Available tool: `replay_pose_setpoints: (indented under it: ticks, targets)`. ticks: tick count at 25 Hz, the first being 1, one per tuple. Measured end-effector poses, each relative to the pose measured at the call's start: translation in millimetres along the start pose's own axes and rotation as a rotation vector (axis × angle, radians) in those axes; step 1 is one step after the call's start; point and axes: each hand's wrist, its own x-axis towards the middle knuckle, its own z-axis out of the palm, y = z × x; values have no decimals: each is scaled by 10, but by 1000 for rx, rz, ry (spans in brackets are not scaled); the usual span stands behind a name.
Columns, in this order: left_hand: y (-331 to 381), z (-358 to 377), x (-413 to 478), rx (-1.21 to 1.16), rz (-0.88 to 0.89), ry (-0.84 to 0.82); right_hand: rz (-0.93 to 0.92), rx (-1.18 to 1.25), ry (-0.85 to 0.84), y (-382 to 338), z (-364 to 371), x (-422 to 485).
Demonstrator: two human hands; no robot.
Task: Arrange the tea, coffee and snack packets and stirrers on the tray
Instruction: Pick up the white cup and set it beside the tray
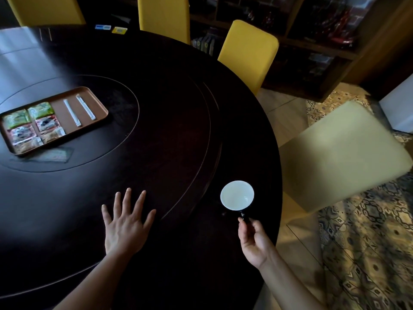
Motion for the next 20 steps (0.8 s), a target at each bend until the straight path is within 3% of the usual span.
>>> replay_pose_setpoints:
  ticks: [5, 11, 17, 20]
  targets:
    - [13, -4, 9, -7, -1, 6, -60, 43, 8, -24, -183, 26]
    - [7, -4, 13, -25, -6, 12, -214, -175, 66, 21, -201, -93]
    - [3, -16, 6, -26, -4, 16, -479, -622, 220, 48, -229, -197]
    - [7, -11, 9, -24, -5, 16, -714, -1056, 259, 102, -267, -159]
